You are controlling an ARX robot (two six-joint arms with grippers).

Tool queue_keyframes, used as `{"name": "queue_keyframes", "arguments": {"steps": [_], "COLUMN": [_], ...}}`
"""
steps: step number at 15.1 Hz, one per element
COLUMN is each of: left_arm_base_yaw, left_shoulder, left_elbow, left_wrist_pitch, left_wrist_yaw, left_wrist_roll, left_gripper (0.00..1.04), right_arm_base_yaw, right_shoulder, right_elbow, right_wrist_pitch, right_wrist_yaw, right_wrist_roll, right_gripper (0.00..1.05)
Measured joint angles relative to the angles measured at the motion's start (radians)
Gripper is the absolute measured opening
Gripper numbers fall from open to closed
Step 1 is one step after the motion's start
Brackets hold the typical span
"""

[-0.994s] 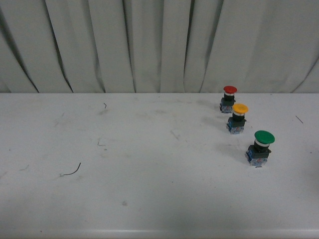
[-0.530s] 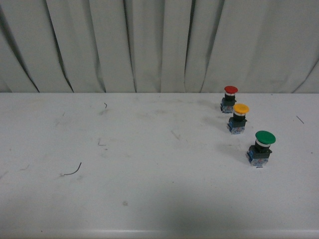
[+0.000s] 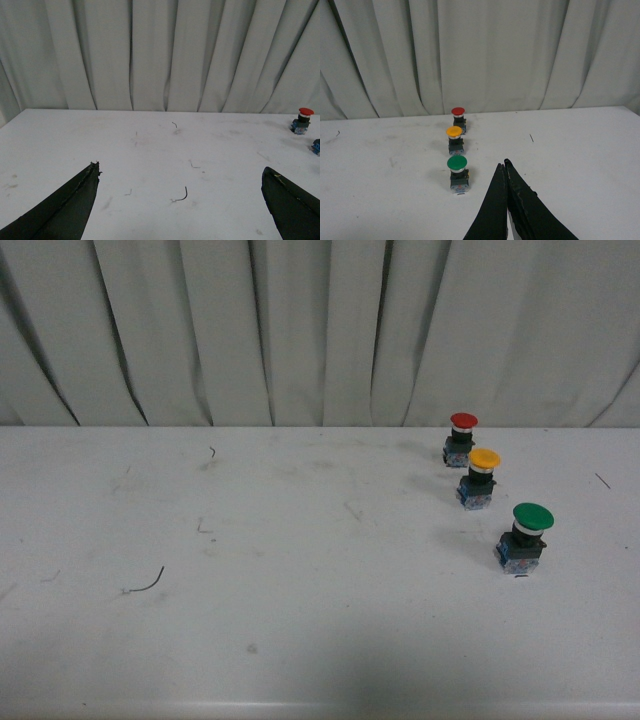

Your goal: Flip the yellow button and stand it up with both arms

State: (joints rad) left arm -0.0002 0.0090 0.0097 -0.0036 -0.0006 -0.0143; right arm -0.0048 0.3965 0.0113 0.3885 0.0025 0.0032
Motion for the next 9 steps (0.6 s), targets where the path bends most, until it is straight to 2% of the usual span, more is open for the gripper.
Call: {"name": "queue_keyframes", "arguments": {"steps": [9], "left_arm_base_yaw": [0.0], "left_shoulder": [0.0], "left_elbow": [0.0], "left_wrist_pitch": [0.0], "left_wrist_yaw": [0.0], "left_wrist_roll": [0.0], "left_gripper": [0.98], "right_arm_base_yaw": [0.0], "right_shoulder": [-0.208], "right_elbow": [0.0], "right_wrist_pitch": [-0.197], "right_wrist_yaw": [0.0], "right_wrist_roll": [0.0], "right_gripper": [0.02]}}
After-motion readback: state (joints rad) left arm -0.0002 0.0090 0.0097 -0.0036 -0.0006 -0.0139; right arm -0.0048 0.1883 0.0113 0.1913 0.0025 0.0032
